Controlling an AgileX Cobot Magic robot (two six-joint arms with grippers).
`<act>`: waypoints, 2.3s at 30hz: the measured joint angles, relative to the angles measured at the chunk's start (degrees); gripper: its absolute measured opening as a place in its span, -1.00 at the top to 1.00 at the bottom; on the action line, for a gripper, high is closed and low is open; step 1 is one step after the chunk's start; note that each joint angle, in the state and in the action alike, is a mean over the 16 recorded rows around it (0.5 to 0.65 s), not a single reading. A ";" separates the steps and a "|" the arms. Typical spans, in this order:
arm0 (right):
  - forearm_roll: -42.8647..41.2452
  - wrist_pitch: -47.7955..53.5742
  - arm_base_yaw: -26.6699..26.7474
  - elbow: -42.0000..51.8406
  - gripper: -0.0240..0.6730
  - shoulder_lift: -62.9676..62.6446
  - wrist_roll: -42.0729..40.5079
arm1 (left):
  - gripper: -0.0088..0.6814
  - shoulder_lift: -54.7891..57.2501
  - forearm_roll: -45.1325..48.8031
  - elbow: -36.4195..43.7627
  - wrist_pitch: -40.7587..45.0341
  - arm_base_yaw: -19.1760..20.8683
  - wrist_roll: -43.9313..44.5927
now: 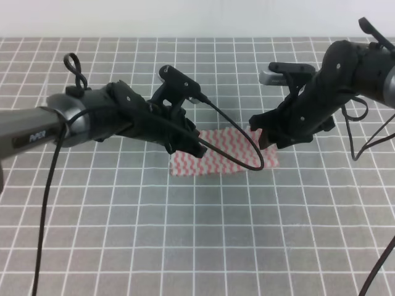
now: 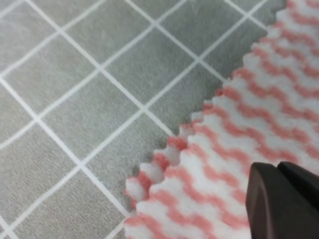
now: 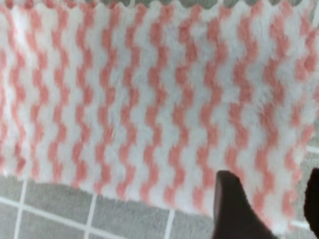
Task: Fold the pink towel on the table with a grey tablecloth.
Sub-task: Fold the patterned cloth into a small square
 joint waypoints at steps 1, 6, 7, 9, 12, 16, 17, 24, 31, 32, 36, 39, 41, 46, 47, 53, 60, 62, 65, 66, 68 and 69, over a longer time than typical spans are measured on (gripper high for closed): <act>0.01 -0.11 -0.02 0.00 0.10 0.13 0.02 | 0.98 0.20 0.04 0.00 -0.13 0.00 0.00; 0.27 -0.66 -0.34 0.00 0.07 0.92 0.41 | 0.98 0.84 0.08 0.00 -0.05 0.00 0.00; 0.39 -0.75 -0.44 0.00 0.06 1.09 0.51 | 0.98 0.92 0.09 0.00 -0.02 0.00 0.00; 0.74 -0.83 -0.66 0.01 0.03 1.41 0.73 | 0.98 1.03 0.09 0.00 0.04 0.00 0.00; 1.44 -0.79 -0.97 0.02 0.00 1.96 1.04 | 0.98 1.08 0.11 0.01 0.10 0.01 -0.02; 2.75 -0.70 -1.38 0.01 -0.03 2.77 1.44 | 0.98 1.14 0.15 0.01 0.09 0.01 -0.02; 3.10 -0.68 -1.48 0.01 -0.03 2.94 1.54 | 0.98 1.14 0.16 0.01 0.10 0.02 -0.03; 5.03 -0.79 -1.71 0.01 0.05 3.97 1.74 | 0.98 1.16 0.23 0.01 0.03 0.03 -0.03; 5.00 -1.13 -1.72 -0.02 0.21 4.38 2.11 | 0.98 1.26 0.29 0.00 -0.01 0.03 0.01; 4.80 -1.10 -1.72 -0.07 0.22 4.38 2.19 | 0.98 1.29 0.29 0.00 -0.01 0.04 0.02; 3.86 -0.82 -1.73 -0.74 0.21 4.35 2.51 | 0.98 1.37 0.30 -0.01 -0.01 0.20 0.06; 3.11 -0.48 -1.73 -1.56 0.16 4.35 2.74 | 0.98 1.40 0.31 -0.02 -0.01 0.42 0.07; 2.54 -0.21 -1.73 -2.13 0.11 4.35 2.89 | 0.98 1.42 0.31 -0.02 0.02 0.54 0.08; 1.27 0.51 -1.73 -3.56 -0.05 4.46 3.31 | 0.98 1.42 0.31 -0.02 0.06 0.88 0.08; 1.10 0.62 -1.73 -3.83 -0.07 4.50 3.39 | 0.98 1.40 0.31 -0.02 0.07 0.95 0.07; 0.41 1.18 -1.72 -4.58 -0.12 5.23 3.86 | 0.98 1.32 0.30 -0.01 0.15 1.12 0.02; 0.23 1.77 -1.76 -4.65 -0.04 6.41 4.23 | 0.98 1.38 0.31 -0.01 0.14 1.13 0.04; 0.35 1.89 -1.77 -4.65 0.00 6.71 4.24 | 0.98 1.41 0.31 -0.01 0.14 1.13 0.04; 0.45 2.03 -1.79 -4.67 0.06 7.08 4.24 | 0.98 1.52 0.31 -0.02 0.14 1.13 0.05; 0.49 2.01 -1.80 -4.68 0.08 7.13 4.24 | 0.98 1.56 0.31 -0.02 0.13 1.13 0.06; 0.57 1.99 -1.82 -4.70 0.11 7.20 4.24 | 0.98 1.67 0.31 -0.02 0.14 1.13 0.07; 0.60 1.98 -1.83 -4.70 0.13 7.21 4.24 | 0.98 1.69 0.31 -0.02 0.17 1.13 0.06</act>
